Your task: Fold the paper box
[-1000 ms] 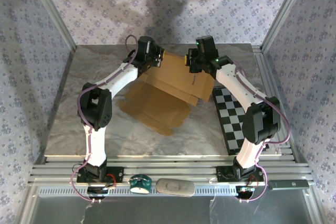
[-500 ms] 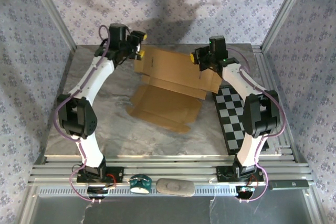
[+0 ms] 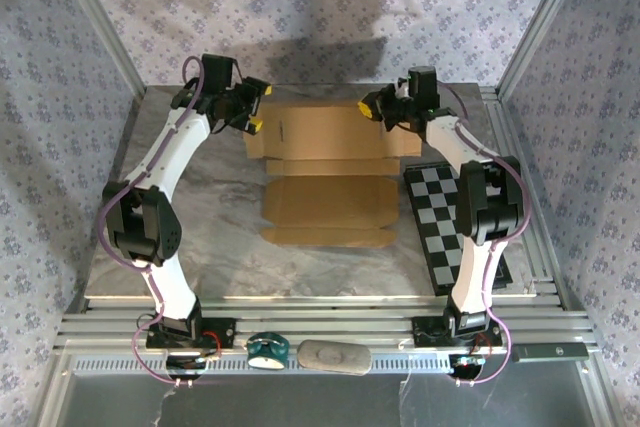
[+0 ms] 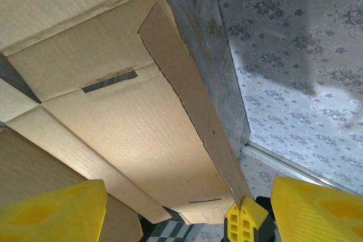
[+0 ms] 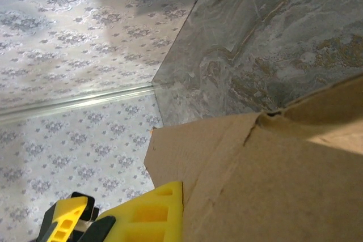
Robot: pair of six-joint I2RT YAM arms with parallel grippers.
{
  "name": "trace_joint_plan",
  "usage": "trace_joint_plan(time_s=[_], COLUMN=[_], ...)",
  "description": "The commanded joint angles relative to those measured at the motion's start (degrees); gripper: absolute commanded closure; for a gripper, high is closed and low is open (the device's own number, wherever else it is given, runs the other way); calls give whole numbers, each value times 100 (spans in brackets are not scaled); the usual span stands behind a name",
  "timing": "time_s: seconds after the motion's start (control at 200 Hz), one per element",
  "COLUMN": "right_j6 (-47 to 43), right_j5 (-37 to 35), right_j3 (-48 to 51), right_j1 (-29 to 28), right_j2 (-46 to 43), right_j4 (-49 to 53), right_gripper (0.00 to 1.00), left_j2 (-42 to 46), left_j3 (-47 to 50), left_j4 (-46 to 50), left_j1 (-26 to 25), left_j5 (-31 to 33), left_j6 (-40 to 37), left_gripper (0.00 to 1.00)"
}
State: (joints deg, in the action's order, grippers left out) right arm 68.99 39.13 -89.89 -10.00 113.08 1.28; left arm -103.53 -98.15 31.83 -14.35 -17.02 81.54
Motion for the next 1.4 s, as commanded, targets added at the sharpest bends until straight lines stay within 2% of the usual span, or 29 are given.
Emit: trace_joint_plan(time_s=[0.0, 0.16, 0.275, 0.5, 0.57, 0.695, 0.899, 0.989, 1.034, 1.134, 1.219, 1.284, 1.394], right_j6=[-442, -509, -581, -519, -360, -228, -6, 28, 49, 444, 982, 1402, 2007], right_j5=[429, 919, 1210, 1432, 1496, 1466, 1420, 1413, 1358, 1030, 395, -141, -914], right_j3=[-300, -636, -893, -1141, -1211, -1262, -1256, -1276, -1269, -1081, -783, -470, -17], right_j1=[32, 62, 86, 138, 140, 115, 113, 114, 123, 128, 27, -126, -531], right_j2=[132, 442, 605, 847, 947, 979, 982, 988, 960, 733, 351, 18, -465], right_j4=[16, -222, -218, -302, -430, -499, -617, -578, -494, -681, -769, -757, -529], right_gripper=[100, 100, 100, 100, 100, 100, 100, 100, 100, 70, 47, 40, 37], left_j2=[7, 8, -146, -250, -229, -329, -431, -391, -341, -201, -127, -85, -53], left_j3=[168, 575, 397, 645, 789, 883, 993, 1043, 1054, 1133, 1283, 1478, 1554], left_j4=[-503, -1295, -1461, -1927, -2095, -2364, -2595, -2647, -2632, -2603, -2750, -3063, -3210], left_j1=[-13, -68, -19, -77, -79, -77, -86, -94, -108, -201, -316, -411, -498], left_j5=[-407, -201, 1, -68, -47, -60, -97, -59, -10, 198, 358, 517, 698], left_j6=[694, 1326, 1372, 1777, 1833, 1894, 1839, 1759, 1683, 1527, 1556, 1681, 1743], left_gripper=[24, 24, 24, 33, 40, 60, 83, 100, 100, 100, 100, 100, 100])
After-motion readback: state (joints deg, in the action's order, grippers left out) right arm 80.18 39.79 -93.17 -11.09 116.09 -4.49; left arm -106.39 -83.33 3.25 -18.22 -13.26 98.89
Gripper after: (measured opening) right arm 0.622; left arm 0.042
